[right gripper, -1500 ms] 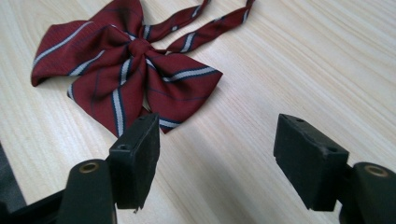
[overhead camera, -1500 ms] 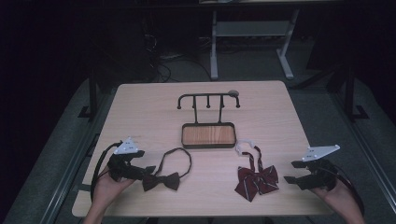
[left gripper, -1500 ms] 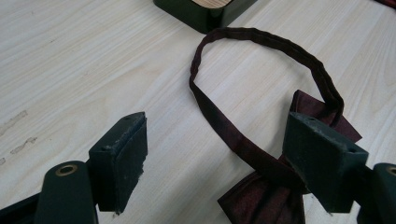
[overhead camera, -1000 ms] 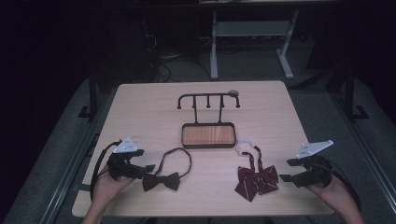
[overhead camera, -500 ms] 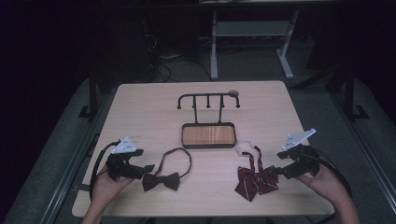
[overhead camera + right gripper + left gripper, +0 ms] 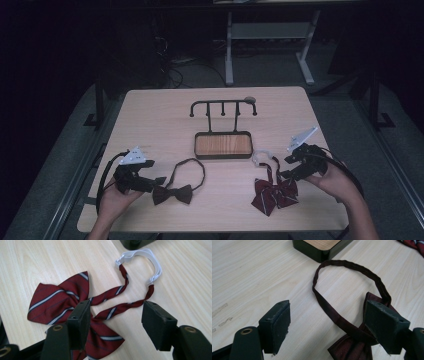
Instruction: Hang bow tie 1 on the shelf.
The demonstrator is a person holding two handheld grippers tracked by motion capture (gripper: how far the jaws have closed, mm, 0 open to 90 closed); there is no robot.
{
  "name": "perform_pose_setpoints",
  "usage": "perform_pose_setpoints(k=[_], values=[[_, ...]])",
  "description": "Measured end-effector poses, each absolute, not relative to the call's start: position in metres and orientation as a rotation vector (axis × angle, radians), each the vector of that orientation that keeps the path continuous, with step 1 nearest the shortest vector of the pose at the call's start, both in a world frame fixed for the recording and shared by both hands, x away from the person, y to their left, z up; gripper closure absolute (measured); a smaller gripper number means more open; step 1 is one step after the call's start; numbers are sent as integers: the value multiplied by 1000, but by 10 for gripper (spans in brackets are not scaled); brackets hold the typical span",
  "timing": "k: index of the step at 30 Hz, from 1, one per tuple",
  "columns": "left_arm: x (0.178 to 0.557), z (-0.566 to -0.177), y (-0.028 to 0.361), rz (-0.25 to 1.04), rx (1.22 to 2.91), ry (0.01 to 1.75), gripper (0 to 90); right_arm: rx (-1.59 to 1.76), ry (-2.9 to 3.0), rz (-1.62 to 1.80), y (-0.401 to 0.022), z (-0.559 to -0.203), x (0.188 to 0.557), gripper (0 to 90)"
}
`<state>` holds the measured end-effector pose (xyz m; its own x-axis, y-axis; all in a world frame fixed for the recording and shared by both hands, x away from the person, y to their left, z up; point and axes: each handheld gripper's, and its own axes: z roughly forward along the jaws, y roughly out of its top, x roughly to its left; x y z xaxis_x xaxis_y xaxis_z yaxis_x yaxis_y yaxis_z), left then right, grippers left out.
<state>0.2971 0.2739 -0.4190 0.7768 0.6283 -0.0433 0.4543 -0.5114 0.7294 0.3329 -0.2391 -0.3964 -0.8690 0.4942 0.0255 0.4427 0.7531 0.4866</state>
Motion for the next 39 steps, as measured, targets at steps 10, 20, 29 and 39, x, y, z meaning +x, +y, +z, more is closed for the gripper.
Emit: perform_pose_setpoints(k=[10,20,29,39], values=[[297,-419,274,275,2174,807,218,761,2867,713,-227,-399,350,448],[296,-418,274,276,2170,800,221,787,2897,702,-222,-409,367,490],[297,-419,273,269,2169,805,221,808,2893,642,-218,-418,381,540],[296,-418,273,275,2169,793,221,840,2902,625,-216,-426,394,594]])
